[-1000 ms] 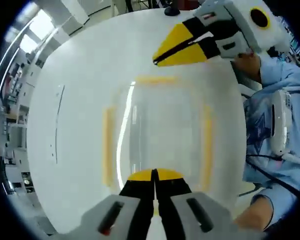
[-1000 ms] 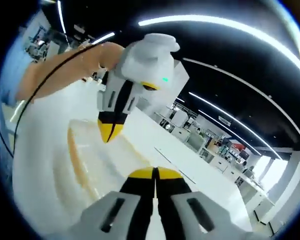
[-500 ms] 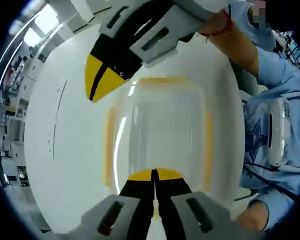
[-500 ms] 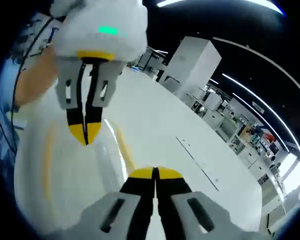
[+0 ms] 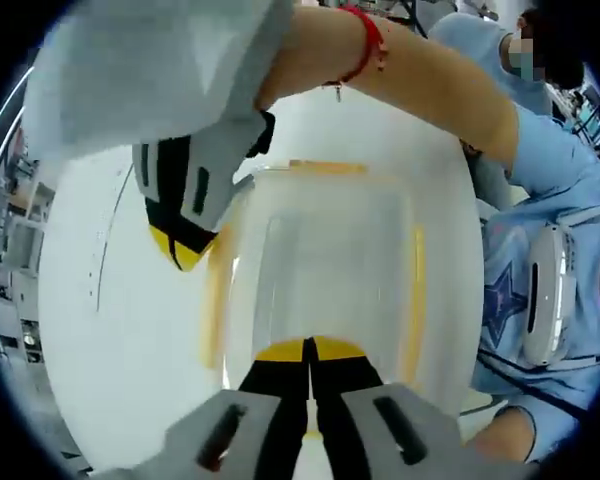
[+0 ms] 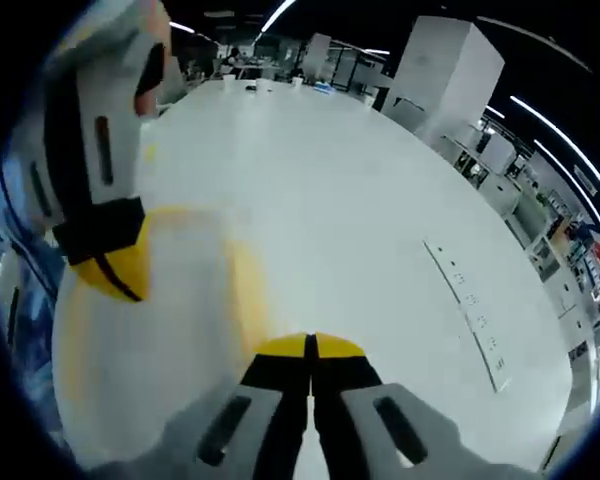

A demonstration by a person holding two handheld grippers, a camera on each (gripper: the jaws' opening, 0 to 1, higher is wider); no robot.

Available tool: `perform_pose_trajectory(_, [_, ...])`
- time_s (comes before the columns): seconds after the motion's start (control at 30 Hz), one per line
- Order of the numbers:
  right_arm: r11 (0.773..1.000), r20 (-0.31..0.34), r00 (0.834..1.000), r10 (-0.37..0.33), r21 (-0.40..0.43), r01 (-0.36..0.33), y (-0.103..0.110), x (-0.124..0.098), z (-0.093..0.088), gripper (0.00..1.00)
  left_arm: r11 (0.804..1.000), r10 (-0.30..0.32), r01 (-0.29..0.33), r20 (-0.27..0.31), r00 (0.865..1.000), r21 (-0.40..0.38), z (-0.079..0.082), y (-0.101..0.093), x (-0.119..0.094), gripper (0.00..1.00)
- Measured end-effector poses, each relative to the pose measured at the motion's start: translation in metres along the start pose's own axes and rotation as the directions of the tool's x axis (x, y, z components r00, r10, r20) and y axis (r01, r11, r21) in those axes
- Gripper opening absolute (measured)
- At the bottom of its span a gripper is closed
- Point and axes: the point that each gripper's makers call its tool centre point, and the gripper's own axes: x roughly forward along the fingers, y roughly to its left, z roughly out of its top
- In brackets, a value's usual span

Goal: Snap each plastic latch of the storage box into its locked position after aligning the lid with the box until every specified latch is closed and the lid sits flush.

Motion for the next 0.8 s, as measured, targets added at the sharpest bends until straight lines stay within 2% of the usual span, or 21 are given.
perform_pose_trajectory(0.03, [0.999, -0.004, 0.999, 0.038, 0.014, -0.038, 0.003, 0.001, 0.001, 0.0, 1.0, -0.001, 0.001, -0.003, 1.0, 0.002, 0.001, 0.0, 0.0, 0.0])
perform_pose_trajectory(0.17, [0.997, -0.045, 0.996, 0.073, -0.006, -0.073, 0.002, 0.002, 0.0, 0.0, 1.0, -0.005, 0.005, -0.01, 1.0, 0.003, 0.002, 0.001, 0.0, 0.0])
perform_pose_trajectory(0.27, [0.989, -0.08, 0.987, 0.141, -0.03, -0.144, 0.006, 0.001, -0.001, 0.0, 1.0, 0.003, -0.003, -0.022, 1.0, 0.016, 0.002, 0.0, 0.001, 0.0])
perform_pose_trajectory(0.3, [0.983, -0.085, 0.982, 0.168, -0.06, -0.174, 0.007, 0.001, 0.0, 0.0, 1.0, 0.005, -0.004, -0.025, 1.0, 0.015, 0.002, 0.0, 0.001, 0.0])
perform_pose_trajectory(0.33, [0.981, -0.086, 0.979, 0.183, -0.044, -0.187, 0.007, 0.0, 0.0, 0.0, 1.0, 0.005, -0.005, -0.026, 1.0, 0.014, 0.002, 0.0, 0.001, 0.0])
perform_pose_trajectory(0.37, [0.973, -0.091, 0.976, 0.2, -0.096, -0.209, 0.008, 0.0, 0.001, 0.0, 1.0, 0.005, -0.005, -0.027, 1.0, 0.016, 0.002, 0.0, 0.001, 0.0])
perform_pose_trajectory(0.6, [0.944, -0.099, 0.943, 0.318, -0.057, -0.324, 0.014, 0.003, 0.0, 0.0, 1.0, 0.006, -0.005, -0.012, 1.0, 0.017, 0.001, 0.0, 0.001, 0.0])
perform_pose_trajectory(0.67, [0.939, -0.11, 0.938, 0.33, -0.067, -0.338, 0.012, 0.008, -0.002, 0.0, 1.0, 0.005, -0.005, -0.011, 1.0, 0.017, 0.001, 0.0, 0.001, 0.0])
perform_pose_trajectory(0.7, [0.934, -0.126, 0.935, 0.33, -0.1, -0.343, 0.011, 0.01, -0.004, 0.0, 1.0, 0.005, -0.005, -0.011, 1.0, 0.019, 0.001, 0.0, 0.001, 0.0])
perform_pose_trajectory(0.73, [0.931, -0.127, 0.931, 0.342, -0.09, -0.355, 0.011, 0.012, -0.005, 0.0, 1.0, 0.005, -0.005, -0.012, 1.0, 0.02, 0.001, 0.0, 0.001, 0.0])
perform_pose_trajectory(0.8, [0.916, -0.138, 0.914, 0.382, -0.073, -0.394, 0.013, 0.014, -0.009, 0.0, 1.0, 0.004, -0.004, -0.012, 1.0, 0.024, 0.001, 0.001, 0.001, 0.0])
